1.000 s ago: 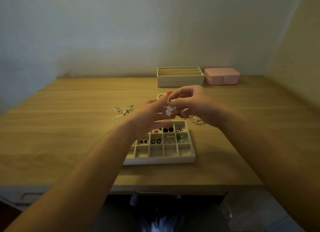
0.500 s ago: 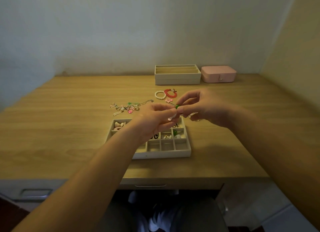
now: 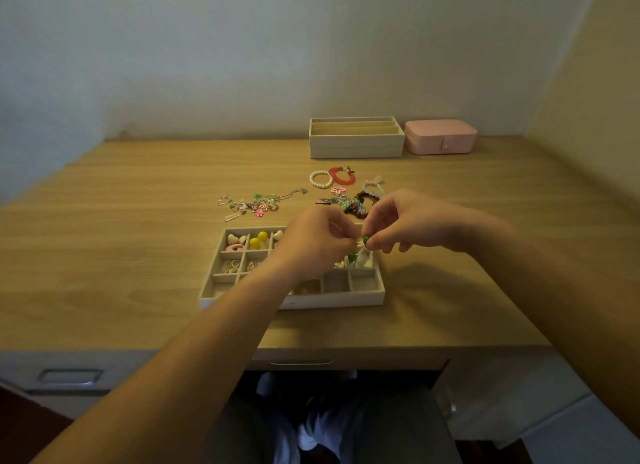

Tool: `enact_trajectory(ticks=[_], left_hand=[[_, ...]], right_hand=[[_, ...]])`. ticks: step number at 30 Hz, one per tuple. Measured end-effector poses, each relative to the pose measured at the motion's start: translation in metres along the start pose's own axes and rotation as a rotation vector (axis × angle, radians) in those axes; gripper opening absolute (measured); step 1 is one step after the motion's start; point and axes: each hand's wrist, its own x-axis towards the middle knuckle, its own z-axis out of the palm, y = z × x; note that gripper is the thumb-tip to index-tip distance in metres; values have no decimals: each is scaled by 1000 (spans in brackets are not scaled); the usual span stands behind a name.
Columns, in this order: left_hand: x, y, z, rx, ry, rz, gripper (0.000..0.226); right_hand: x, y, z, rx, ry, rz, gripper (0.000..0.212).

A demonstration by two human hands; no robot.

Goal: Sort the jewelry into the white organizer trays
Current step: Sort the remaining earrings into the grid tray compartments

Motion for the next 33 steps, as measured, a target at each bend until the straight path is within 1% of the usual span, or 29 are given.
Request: enact_trajectory(ticks=[2, 4, 6, 8, 15, 23, 27, 33], left_hand=[[-1, -2, -4, -13, 23, 2, 17], [-2, -3, -7, -42, 15, 5, 26], [-4, -3, -7, -51, -35, 6, 32], [-5, -2, -4, -42, -96, -3, 34], [-10, 1, 2, -40, -152, -36, 36], [-15, 5, -2, -25, -141, -51, 35], [-17, 5, -3, -70, -134, -86, 32], [-18, 4, -7, -147, -123, -112, 25]], right_hand=[[-1, 1, -1, 1, -21, -13, 13], [0, 2, -3, 14, -38, -28, 13], [0, 2, -4, 22, -48, -36, 12], [0, 2, -3, 23, -57, -32, 12], [2, 8, 4, 17, -60, -25, 11], [3, -1, 11, -77, -23, -54, 10], [6, -4, 14, -141, 18, -16, 7], [10, -4, 15, -206, 55, 11, 8]])
